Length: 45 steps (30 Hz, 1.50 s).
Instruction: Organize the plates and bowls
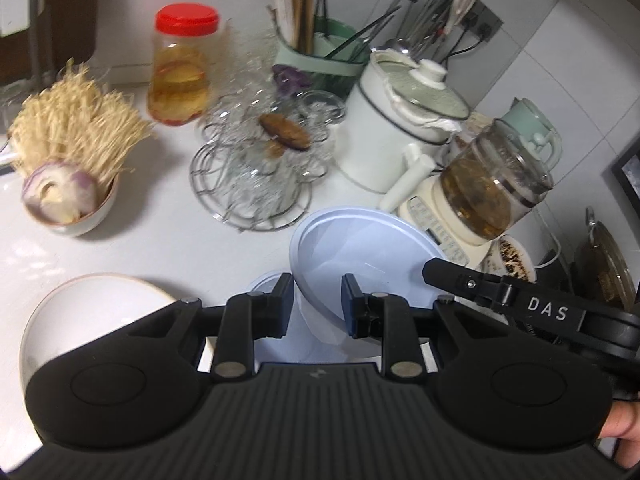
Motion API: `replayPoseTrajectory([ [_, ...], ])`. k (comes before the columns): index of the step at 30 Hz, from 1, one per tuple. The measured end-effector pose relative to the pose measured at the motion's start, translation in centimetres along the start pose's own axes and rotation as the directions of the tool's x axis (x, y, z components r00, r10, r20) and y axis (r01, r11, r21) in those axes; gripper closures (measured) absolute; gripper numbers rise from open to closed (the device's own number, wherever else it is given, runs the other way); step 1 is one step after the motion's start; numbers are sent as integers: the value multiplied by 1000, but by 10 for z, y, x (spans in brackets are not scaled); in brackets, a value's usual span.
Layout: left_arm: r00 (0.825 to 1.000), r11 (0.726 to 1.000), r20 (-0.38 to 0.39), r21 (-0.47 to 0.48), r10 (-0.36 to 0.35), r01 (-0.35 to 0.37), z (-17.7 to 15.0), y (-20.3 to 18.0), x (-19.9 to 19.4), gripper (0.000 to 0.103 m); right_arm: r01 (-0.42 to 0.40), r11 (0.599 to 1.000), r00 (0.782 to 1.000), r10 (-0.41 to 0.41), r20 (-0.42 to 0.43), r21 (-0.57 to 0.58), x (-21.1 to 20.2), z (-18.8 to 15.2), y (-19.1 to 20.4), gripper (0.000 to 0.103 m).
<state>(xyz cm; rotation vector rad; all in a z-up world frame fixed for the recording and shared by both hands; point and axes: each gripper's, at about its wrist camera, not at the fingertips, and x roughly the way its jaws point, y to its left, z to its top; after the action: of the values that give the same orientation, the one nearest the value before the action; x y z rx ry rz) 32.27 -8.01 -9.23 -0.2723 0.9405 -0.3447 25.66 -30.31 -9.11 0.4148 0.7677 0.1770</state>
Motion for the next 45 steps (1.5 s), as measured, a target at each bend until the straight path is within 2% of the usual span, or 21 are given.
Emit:
replayPoseTrajectory([
  [14, 997, 995, -24, -65, 69, -70, -21, 29, 21, 74, 8, 998, 997, -13, -82, -66, 36, -19, 11, 85],
  [24, 997, 996, -42, -57, 63, -65, -29, 31, 43, 74, 34, 997, 994, -41, -105, -64, 52, -29, -4, 85],
  [31, 997, 996, -44, -53, 71, -73, -26, 27, 44, 74, 22, 998, 995, -27, -97, -59, 50, -26, -6, 83],
  [32, 996, 996, -47, -50, 73, -75, -25, 26, 43, 71, 19, 998, 996, -25, -90, -59, 48, -25, -5, 82],
  [33, 996, 996, -50, -46, 78, -80, -24, 25, 43, 68, 23, 998, 996, -28, -83, -64, 46, -25, -5, 82],
  [35, 995, 995, -54, -37, 89, -91, -22, 23, 39, 61, 28, 997, 997, -33, -71, -70, 41, -24, -3, 69],
  [36, 994, 995, -53, -32, 93, -95, -21, 22, 36, 61, 21, 998, 998, -25, -63, -64, 38, -24, -4, 58],
  [45, 997, 997, -12, 14, 76, -76, -10, 6, -2, 60, 45, 994, 999, -42, 34, -102, -3, -16, 9, 57],
])
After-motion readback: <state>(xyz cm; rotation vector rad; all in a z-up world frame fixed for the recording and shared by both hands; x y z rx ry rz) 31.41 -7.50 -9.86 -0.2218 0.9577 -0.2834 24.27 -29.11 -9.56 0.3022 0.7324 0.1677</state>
